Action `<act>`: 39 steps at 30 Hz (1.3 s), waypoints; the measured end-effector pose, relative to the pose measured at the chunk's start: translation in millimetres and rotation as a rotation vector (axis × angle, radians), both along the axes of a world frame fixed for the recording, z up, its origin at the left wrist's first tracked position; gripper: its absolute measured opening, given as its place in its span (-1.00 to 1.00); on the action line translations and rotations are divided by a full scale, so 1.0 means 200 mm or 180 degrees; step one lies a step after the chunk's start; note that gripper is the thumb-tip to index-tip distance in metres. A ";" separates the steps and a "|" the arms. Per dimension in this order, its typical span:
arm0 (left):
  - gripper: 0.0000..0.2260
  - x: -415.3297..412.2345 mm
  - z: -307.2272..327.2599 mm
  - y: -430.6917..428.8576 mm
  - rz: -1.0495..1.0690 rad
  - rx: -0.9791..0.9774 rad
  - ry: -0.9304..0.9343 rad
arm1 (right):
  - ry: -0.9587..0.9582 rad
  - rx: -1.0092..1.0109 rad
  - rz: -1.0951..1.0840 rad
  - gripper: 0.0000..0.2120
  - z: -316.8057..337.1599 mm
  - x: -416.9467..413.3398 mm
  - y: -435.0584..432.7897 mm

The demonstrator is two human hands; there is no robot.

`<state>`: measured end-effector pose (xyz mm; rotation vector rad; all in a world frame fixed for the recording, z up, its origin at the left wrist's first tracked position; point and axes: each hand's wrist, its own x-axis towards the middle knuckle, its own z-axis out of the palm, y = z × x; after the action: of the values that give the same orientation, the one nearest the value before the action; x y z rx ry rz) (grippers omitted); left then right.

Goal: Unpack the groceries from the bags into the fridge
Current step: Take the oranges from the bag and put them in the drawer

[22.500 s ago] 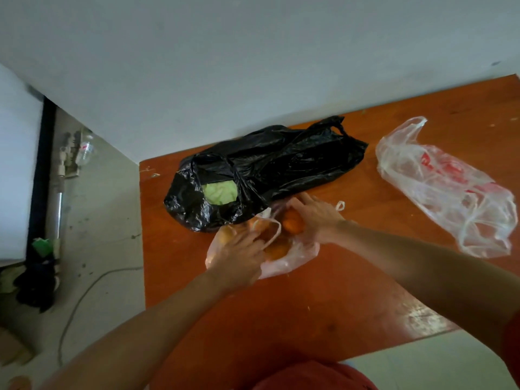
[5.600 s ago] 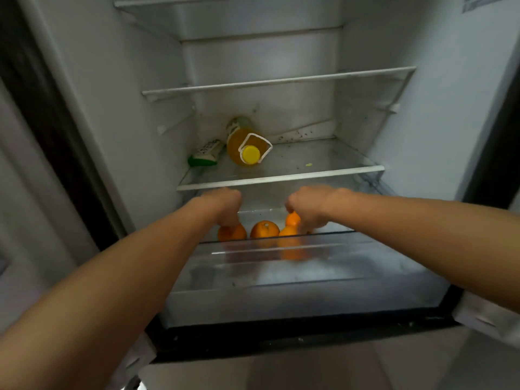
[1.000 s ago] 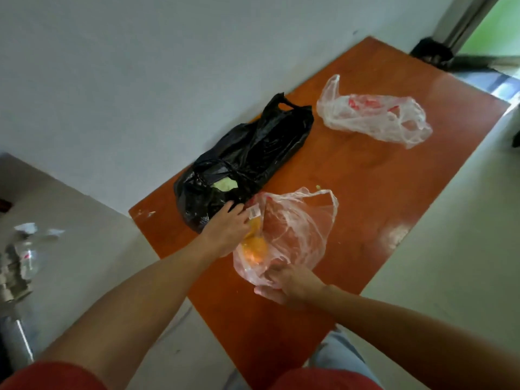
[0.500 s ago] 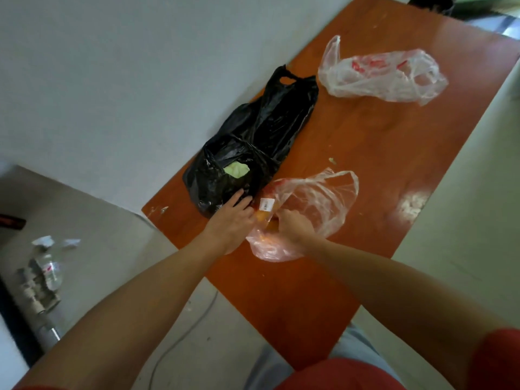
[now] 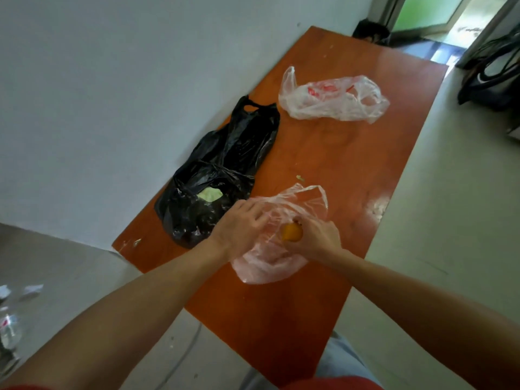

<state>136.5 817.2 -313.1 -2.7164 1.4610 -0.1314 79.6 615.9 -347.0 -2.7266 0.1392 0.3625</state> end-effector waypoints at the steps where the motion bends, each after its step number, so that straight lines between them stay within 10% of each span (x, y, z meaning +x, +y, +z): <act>1: -0.80 0.00 -0.02 -0.07 -0.0193 -0.0023 -0.0033 | 0.0085 0.0015 -0.0109 -0.35 0.00 0.01 -0.06; 17: -0.43 0.11 -0.20 -0.05 0.0246 0.2044 0.0517 | 0.0251 0.0162 0.0797 -0.41 -0.25 0.10 -0.22; 28: -0.20 0.02 -0.31 -0.13 0.0527 0.1557 0.1363 | 0.0462 0.0298 0.0980 -0.26 -0.31 0.16 -0.24; 39: -0.38 0.00 -0.08 -0.19 0.0235 0.0551 0.1186 | -0.0238 0.0205 0.0304 -0.34 0.09 0.05 -0.32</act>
<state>135.8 780.2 -329.8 -2.7467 1.3660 0.5057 88.9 551.6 -329.1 -2.6846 -0.0230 0.2858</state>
